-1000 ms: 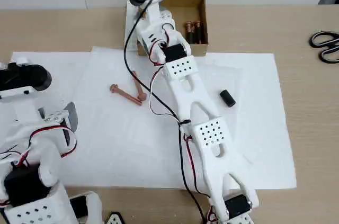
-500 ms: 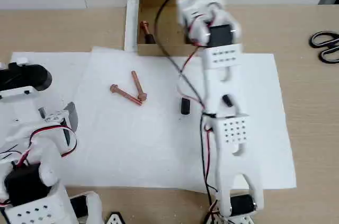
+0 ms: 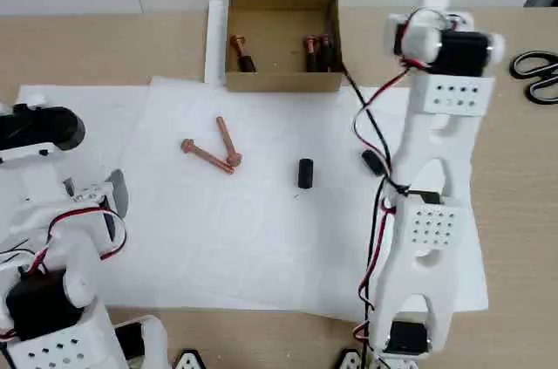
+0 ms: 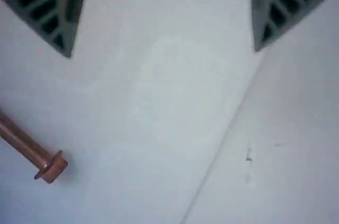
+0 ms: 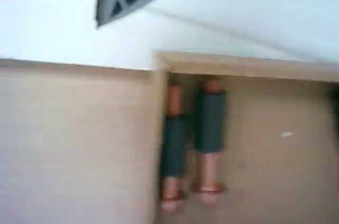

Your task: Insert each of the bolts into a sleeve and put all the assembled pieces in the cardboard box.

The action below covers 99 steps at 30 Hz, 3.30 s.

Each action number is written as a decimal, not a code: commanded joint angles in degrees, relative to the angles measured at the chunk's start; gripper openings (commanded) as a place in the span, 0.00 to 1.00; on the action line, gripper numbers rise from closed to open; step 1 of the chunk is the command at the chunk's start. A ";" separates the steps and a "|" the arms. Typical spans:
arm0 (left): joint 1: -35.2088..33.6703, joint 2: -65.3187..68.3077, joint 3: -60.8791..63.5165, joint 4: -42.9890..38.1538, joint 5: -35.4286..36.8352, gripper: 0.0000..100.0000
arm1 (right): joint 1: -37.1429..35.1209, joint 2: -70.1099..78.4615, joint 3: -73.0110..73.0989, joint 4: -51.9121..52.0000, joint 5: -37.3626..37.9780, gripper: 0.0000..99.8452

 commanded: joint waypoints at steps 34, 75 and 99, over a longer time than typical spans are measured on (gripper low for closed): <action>-0.18 -0.35 3.38 3.69 -0.18 0.21 | -4.35 -12.35 65.14 -7.08 20.66 0.20; 14.51 49.85 -27.65 3.25 14.51 0.21 | -4.79 -19.82 57.93 0.22 16.00 0.00; 21.71 86.95 -38.99 -15.03 56.18 0.21 | -4.70 -19.65 58.02 0.31 16.18 0.00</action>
